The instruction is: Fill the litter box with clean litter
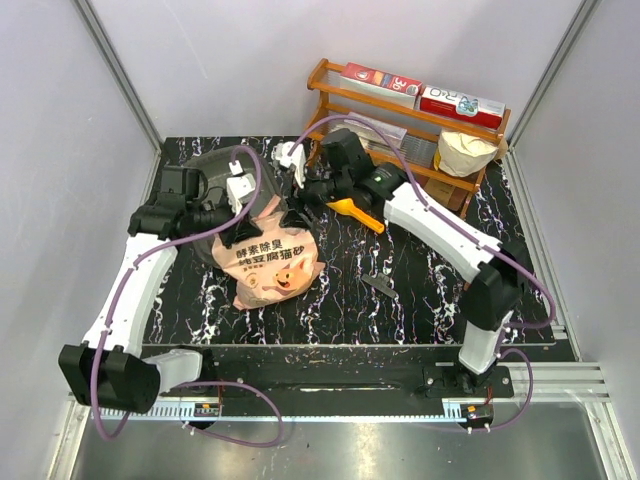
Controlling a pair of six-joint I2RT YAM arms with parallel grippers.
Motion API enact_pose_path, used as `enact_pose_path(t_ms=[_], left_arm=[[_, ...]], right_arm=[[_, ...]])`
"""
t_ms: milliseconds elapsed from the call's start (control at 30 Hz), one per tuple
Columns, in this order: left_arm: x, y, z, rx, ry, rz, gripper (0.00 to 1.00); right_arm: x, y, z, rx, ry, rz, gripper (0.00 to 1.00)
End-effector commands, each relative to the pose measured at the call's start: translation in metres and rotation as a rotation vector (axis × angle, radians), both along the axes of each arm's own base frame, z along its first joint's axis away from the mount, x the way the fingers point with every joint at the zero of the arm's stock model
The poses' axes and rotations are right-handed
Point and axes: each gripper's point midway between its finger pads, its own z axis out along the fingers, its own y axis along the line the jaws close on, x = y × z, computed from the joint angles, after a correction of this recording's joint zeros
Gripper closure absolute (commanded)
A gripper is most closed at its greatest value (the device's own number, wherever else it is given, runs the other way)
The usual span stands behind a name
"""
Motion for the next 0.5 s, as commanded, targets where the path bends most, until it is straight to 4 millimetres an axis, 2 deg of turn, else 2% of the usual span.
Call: enact_pose_path(t_ms=[0, 33, 133, 200, 267, 467], left_arm=[[0.004, 0.000, 0.037, -0.049, -0.144, 0.065, 1.00], [-0.001, 0.000, 0.043, -0.064, -0.168, 0.076, 1.00], [-0.003, -0.001, 0.057, -0.127, -0.189, 0.126, 1.00], [-0.007, -0.001, 0.064, -0.159, -0.205, 0.150, 1.00], [-0.011, 0.000, 0.065, -0.173, -0.205, 0.175, 1.00], [-0.016, 0.001, 0.063, -0.198, -0.205, 0.200, 1.00]], right_arm=[[0.029, -0.030, 0.061, 0.097, 0.036, -0.396, 0.23], [0.029, -0.033, 0.061, 0.094, 0.059, -0.414, 0.12], [0.034, -0.044, 0.046, 0.026, 0.128, -0.500, 0.00], [0.035, -0.048, 0.029, -0.039, 0.188, -0.549, 0.00], [0.027, -0.048, 0.009, -0.105, 0.248, -0.522, 0.00], [0.023, -0.046, -0.017, -0.168, 0.298, -0.513, 0.00]])
